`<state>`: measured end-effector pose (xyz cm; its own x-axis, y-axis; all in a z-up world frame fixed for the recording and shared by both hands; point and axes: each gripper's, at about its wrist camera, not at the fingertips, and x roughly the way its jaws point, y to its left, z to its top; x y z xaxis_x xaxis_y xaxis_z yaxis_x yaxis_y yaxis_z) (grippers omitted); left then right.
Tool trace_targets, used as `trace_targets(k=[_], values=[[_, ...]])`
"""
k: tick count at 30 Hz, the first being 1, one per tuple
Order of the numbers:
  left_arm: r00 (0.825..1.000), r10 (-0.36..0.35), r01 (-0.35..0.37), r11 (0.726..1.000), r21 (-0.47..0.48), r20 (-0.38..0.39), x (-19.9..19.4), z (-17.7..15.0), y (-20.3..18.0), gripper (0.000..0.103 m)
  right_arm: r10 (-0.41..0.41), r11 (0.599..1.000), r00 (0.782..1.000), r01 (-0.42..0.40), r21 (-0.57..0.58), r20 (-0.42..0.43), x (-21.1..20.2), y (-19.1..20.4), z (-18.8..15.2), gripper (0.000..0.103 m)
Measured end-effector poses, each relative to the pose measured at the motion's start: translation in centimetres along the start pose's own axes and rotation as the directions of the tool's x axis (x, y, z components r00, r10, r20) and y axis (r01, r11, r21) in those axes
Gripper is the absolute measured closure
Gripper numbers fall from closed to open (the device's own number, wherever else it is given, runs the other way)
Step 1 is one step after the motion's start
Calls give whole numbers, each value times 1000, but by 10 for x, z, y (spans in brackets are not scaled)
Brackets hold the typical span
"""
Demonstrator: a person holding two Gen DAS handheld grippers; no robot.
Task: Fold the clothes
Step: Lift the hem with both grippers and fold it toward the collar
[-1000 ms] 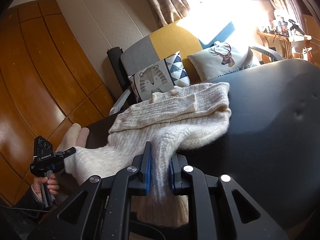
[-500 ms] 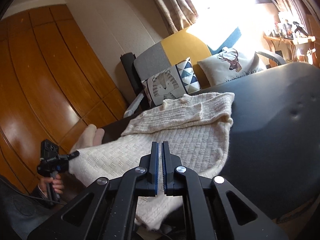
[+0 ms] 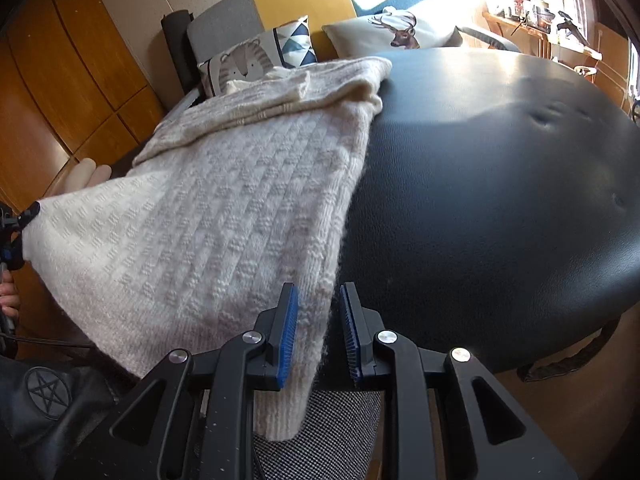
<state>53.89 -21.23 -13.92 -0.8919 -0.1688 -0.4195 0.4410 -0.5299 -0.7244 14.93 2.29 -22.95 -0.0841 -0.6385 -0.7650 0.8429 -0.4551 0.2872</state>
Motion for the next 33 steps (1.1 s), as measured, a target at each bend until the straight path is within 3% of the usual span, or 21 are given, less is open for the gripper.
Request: trace_targets(k=[1, 3, 5, 7, 8, 10, 11, 14, 16, 20, 24, 27, 29, 33], values=[[1000, 1, -1, 1000, -2, 0, 0, 0, 1, 97, 8, 1000, 1000, -8, -4, 9, 0, 1, -2, 62], [1000, 1, -1, 1000, -9, -3, 1, -1, 3, 97, 26, 1000, 1000, -26, -15, 14, 2, 8, -3, 38], [1000, 2, -2, 1000, -16, -4, 1, -2, 5, 97, 16, 999, 1000, -15, -50, 9, 4, 19, -4, 31], [1000, 2, -3, 1000, -23, -5, 2, -3, 7, 97, -7, 997, 1000, 7, -83, 7, 6, 28, -6, 31], [1000, 2, -3, 1000, -26, -4, 2, -3, 8, 96, -14, 996, 1000, 14, -92, 7, 6, 30, -7, 36], [1000, 2, -2, 1000, -31, -4, 2, -4, 10, 96, -25, 995, 1000, 26, -100, 9, 6, 33, -9, 63], [1000, 2, -2, 999, -34, -5, 2, -5, 11, 96, -13, 996, 1000, 13, -90, 4, 7, 33, -9, 81], [1000, -1, 1, 999, -40, -8, 4, -6, 13, 96, 52, 996, 998, -53, -66, -23, 10, 35, -6, 90], [1000, -5, 4, 999, -42, -10, 5, -6, 13, 96, 167, 986, 985, -167, 4, -33, 10, 30, -4, 91], [1000, -12, 12, 999, -30, -3, 3, -5, 10, 97, 394, 913, 919, -392, 107, 7, 4, 19, 1, 91], [999, -37, 37, 999, -11, 4, -2, -3, 6, 97, 596, 779, 797, -603, 171, 94, -9, 8, 10, 91], [997, -74, 74, 997, 14, 14, -8, -1, 0, 96, 669, 696, 724, -689, 200, 167, -19, 1, 14, 91], [995, -100, 100, 994, 34, 21, -14, 0, -6, 96, 694, 658, 690, -723, 208, 206, -25, -1, 18, 91], [990, -141, 138, 988, 64, 31, -27, 3, -16, 96, 714, 626, 654, -756, 192, 249, -43, -2, 23, 91]])
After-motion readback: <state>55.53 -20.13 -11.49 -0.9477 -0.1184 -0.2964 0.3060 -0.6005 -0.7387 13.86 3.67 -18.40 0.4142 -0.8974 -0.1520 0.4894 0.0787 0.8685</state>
